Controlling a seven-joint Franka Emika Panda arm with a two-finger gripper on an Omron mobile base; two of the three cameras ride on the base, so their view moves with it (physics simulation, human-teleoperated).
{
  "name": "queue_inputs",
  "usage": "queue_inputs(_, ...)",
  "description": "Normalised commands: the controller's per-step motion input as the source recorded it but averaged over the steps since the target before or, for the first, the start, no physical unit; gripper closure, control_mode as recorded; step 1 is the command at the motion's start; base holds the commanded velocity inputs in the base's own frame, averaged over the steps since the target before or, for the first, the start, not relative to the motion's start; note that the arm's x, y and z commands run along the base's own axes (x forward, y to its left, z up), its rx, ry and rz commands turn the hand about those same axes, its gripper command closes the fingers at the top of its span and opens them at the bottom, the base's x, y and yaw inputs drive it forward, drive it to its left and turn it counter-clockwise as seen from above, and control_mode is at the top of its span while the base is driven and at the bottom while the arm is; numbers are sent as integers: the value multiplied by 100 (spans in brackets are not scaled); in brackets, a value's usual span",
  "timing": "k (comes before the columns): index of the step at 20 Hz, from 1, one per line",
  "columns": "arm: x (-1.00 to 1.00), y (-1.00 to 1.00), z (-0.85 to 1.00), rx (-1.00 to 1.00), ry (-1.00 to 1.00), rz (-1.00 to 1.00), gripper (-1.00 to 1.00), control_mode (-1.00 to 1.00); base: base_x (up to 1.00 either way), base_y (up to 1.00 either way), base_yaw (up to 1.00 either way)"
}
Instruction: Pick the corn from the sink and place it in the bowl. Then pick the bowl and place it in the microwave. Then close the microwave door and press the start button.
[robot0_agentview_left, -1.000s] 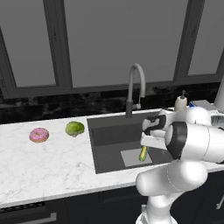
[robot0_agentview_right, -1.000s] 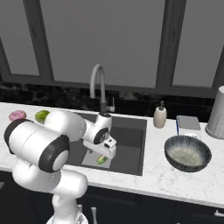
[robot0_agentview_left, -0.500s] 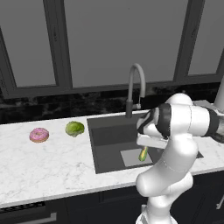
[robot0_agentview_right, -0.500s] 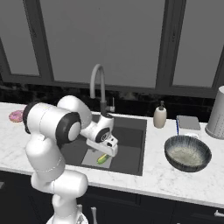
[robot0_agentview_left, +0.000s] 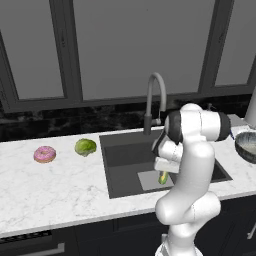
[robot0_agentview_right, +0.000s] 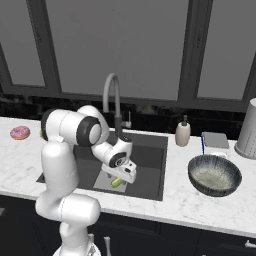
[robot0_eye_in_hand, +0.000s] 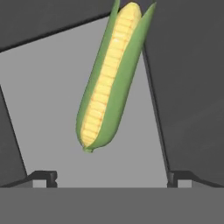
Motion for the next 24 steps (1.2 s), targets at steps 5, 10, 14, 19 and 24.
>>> queue_inputs(5,40,0,-20,0,0,0,-100,-100,0,0,0)
queue_inputs(10,42,0,-16,0,0,0,-100,-100,0,0,0)
queue_inputs(14,27,0,-32,0,0,0,-100,-100,0,0,0)
queue_inputs(19,14,0,-44,0,0,0,-100,-100,0,0,0)
queue_inputs(24,6,0,-33,0,0,0,100,-100,0,0,0)
